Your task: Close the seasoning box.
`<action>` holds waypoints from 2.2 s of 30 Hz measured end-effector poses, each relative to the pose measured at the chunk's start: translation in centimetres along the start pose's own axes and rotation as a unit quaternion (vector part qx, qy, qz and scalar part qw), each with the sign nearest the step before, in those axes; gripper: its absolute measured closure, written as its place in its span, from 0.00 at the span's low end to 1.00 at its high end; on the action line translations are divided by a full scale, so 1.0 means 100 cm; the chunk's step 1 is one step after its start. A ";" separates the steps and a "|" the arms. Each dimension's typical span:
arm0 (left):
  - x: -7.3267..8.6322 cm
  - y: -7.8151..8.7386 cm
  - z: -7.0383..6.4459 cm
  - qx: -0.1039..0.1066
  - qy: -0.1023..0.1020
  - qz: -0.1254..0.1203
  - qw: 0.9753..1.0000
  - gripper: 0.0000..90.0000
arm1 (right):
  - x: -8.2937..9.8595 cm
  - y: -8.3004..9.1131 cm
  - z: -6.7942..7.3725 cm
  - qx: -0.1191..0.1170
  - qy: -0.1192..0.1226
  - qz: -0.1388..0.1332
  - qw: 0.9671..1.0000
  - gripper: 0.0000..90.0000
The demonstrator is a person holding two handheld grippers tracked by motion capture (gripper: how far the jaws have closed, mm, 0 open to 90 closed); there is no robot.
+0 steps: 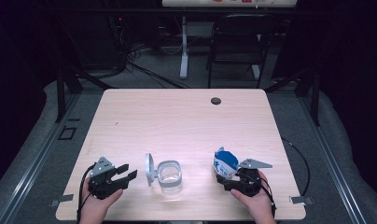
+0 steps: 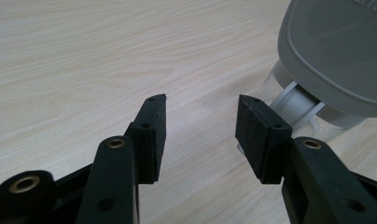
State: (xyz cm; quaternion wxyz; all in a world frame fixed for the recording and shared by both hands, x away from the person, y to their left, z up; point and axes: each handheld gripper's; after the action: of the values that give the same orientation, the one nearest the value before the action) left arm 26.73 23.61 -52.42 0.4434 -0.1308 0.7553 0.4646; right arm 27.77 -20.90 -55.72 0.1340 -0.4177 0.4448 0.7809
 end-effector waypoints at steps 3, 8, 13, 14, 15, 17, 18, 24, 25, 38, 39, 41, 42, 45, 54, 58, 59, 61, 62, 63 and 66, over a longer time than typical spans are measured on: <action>0.000 0.000 0.000 0.001 0.001 -0.002 1.000 0.59 | 0.002 -0.003 0.000 0.005 0.004 0.004 1.000 0.38; 0.000 0.000 0.001 0.000 0.002 0.000 1.000 0.59 | 0.006 -0.009 -0.001 0.003 -0.001 0.005 1.000 0.38; 0.000 -0.001 0.001 0.001 0.003 0.001 1.000 0.59 | 0.007 -0.012 -0.003 0.001 -0.005 0.005 1.000 0.37; 0.000 -0.001 0.001 0.001 0.003 0.001 1.000 0.59 | 0.008 -0.012 -0.003 0.001 -0.004 0.004 1.000 0.37; 0.000 -0.001 0.001 0.001 0.003 0.001 1.000 0.59 | 0.008 -0.013 -0.003 0.003 -0.005 0.002 1.000 0.37; 0.000 -0.001 0.001 0.001 0.000 0.001 1.000 0.59 | 0.008 -0.014 -0.003 0.003 -0.003 0.003 1.000 0.37; 0.000 -0.001 0.001 0.001 0.000 0.002 1.000 0.59 | 0.009 -0.015 -0.003 0.002 -0.007 -0.002 1.000 0.37; 0.001 -0.002 0.001 0.003 0.000 0.001 1.000 0.59 | 0.010 -0.017 -0.003 0.003 -0.010 0.000 1.000 0.36; 0.001 -0.002 0.001 0.003 0.000 0.001 1.000 0.59 | 0.011 -0.018 -0.003 0.002 -0.011 -0.003 1.000 0.36; 0.001 -0.002 0.000 0.000 -0.001 0.002 1.000 0.59 | 0.015 -0.024 -0.007 0.003 -0.017 -0.001 1.000 0.35; 0.000 -0.002 0.000 0.000 -0.001 0.002 1.000 0.59 | 0.015 -0.024 -0.007 0.002 -0.018 -0.001 1.000 0.35; 0.000 -0.002 0.000 0.001 -0.001 0.003 1.000 0.59 | 0.016 -0.025 -0.007 -0.008 -0.024 -0.011 1.000 0.35; 0.001 -0.002 0.000 0.000 -0.001 -0.001 1.000 0.59 | 0.017 -0.026 -0.007 -0.007 -0.025 -0.011 1.000 0.35; 0.001 -0.002 0.001 0.001 -0.002 0.001 1.000 0.59 | 0.018 -0.027 -0.008 -0.002 -0.025 -0.005 1.000 0.35; 0.000 -0.002 0.001 -0.001 -0.001 0.001 1.000 0.59 | 0.020 -0.029 -0.008 -0.006 -0.021 -0.011 1.000 0.35; 0.000 -0.001 0.003 0.000 -0.001 0.002 1.000 0.59 | 0.020 -0.029 -0.008 -0.005 -0.022 -0.011 1.000 0.36; 0.000 -0.001 0.003 0.000 -0.001 0.003 1.000 0.59 | 0.020 -0.029 -0.007 -0.005 -0.022 -0.011 1.000 0.36; 0.000 -0.001 0.003 0.000 -0.001 0.002 1.000 0.59 | 0.020 -0.029 -0.008 -0.005 -0.022 -0.012 1.000 0.36; 0.000 -0.001 0.003 0.000 0.001 0.003 1.000 0.59 | 0.020 -0.029 -0.008 -0.005 -0.022 -0.011 1.000 0.36; 0.000 -0.001 0.003 0.000 0.000 0.003 1.000 0.59 | 0.020 -0.029 -0.008 -0.005 -0.022 -0.012 1.000 0.36; 0.000 -0.001 0.003 0.001 0.001 0.000 1.000 0.59 | 0.020 -0.029 -0.007 -0.005 -0.024 -0.012 1.000 0.36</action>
State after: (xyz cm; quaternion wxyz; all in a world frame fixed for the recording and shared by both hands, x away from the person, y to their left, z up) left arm 26.96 23.79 -52.60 0.4426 -0.1312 0.7562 0.4638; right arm 28.62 -20.18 -59.12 0.1518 -0.4049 0.4323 0.7913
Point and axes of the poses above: each handheld gripper's, and its own axes: y roughly backward along the jaws, x roughly out of its underside, z roughly to its left, and after that the axes turned 2 degrees about y, right-handed
